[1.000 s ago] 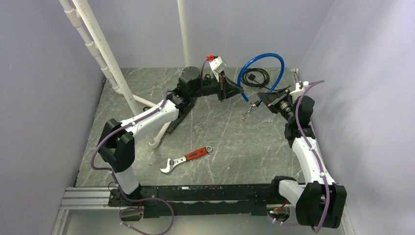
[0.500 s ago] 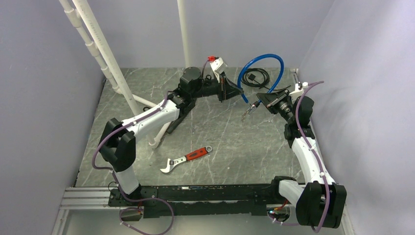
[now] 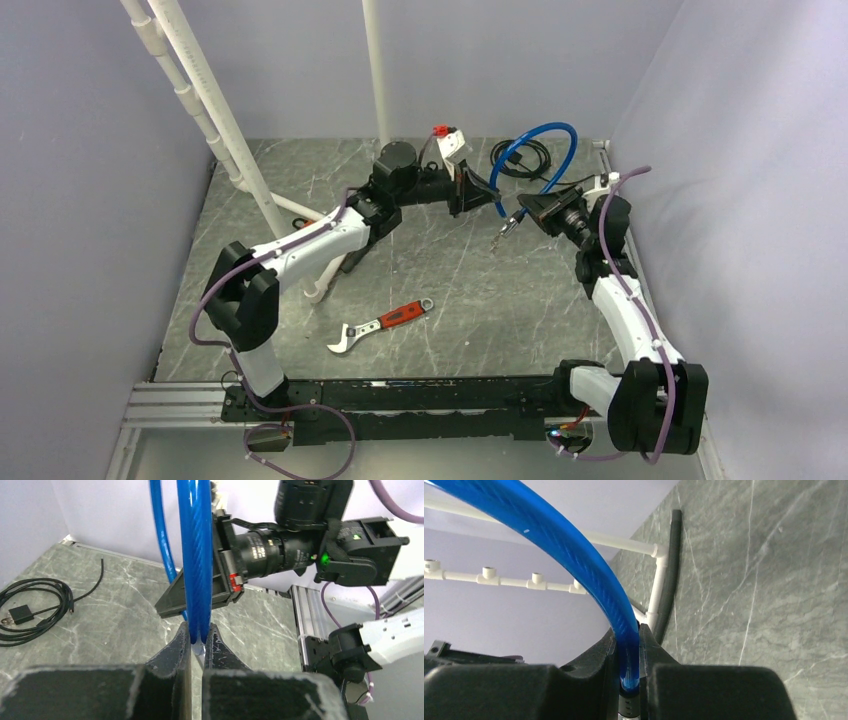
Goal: Lock with the key
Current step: Lock the lock.
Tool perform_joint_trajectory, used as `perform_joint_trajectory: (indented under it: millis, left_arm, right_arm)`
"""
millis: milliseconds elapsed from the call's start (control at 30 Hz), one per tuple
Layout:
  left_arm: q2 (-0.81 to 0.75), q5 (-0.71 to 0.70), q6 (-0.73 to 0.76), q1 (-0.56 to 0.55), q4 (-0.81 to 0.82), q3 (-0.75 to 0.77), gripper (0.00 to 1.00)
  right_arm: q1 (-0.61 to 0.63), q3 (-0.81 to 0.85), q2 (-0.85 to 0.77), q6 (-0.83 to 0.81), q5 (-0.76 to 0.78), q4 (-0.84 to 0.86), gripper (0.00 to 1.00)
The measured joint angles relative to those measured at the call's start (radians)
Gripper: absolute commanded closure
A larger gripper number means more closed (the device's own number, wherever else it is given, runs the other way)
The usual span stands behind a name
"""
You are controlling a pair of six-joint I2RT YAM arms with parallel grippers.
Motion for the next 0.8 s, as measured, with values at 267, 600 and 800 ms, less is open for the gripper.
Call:
perform_joint_trajectory:
  millis: [267, 600, 800]
  left_arm:
    - [0.0, 0.063, 0.075, -0.005, 0.047, -0.084, 1.0]
    - [0.0, 0.025, 0.016, 0.0, 0.085, -0.122, 1.0]
    - [-0.003, -0.051, 0.017, -0.003, 0.138, -0.143, 1.0]
  right_arm:
    - [0.027, -0.014, 0.051, 0.06, 0.017, -0.024, 1.0]
    - [0.027, -0.027, 0.068, 0.103, 0.018, 0.011, 1.0]
    - [0.027, -0.029, 0.096, 0.153, 0.018, 0.068, 1.0]
